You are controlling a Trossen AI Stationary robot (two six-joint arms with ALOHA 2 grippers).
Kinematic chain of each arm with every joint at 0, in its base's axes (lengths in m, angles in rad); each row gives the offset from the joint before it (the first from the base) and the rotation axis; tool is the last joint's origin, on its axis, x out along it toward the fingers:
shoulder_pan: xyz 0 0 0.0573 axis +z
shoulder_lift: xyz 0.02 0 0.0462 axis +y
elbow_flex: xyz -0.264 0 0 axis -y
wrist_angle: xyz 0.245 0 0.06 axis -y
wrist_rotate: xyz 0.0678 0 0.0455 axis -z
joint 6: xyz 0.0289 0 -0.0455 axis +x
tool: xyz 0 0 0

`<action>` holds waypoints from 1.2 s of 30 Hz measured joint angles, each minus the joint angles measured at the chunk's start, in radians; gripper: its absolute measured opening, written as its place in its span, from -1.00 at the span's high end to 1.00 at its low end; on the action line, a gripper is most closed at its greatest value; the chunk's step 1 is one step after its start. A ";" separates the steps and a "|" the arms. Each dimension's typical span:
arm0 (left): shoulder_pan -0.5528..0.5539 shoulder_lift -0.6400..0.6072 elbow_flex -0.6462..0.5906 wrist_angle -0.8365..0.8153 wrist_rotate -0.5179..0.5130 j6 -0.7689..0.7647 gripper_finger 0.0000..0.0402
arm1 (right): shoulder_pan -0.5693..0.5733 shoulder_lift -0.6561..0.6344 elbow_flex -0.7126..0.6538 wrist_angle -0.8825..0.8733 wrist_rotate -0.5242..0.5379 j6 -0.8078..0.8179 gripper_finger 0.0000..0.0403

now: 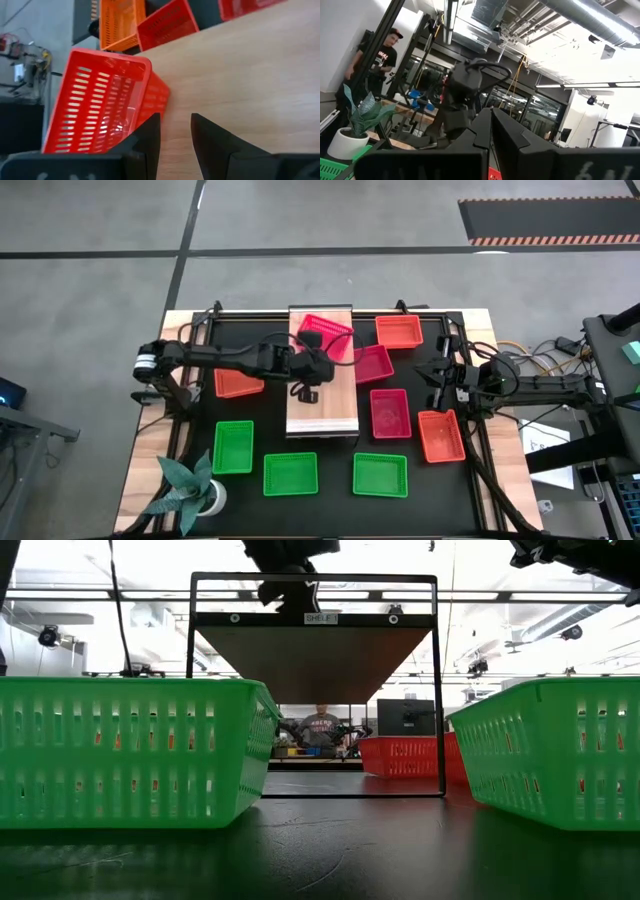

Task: Stack baskets on shelf by color
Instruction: Put the top red bin on the shelf

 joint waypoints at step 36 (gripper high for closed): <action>0.042 -0.091 -0.046 0.316 0.093 0.147 1.00 | 0.000 0.000 0.000 0.000 0.001 -0.022 0.96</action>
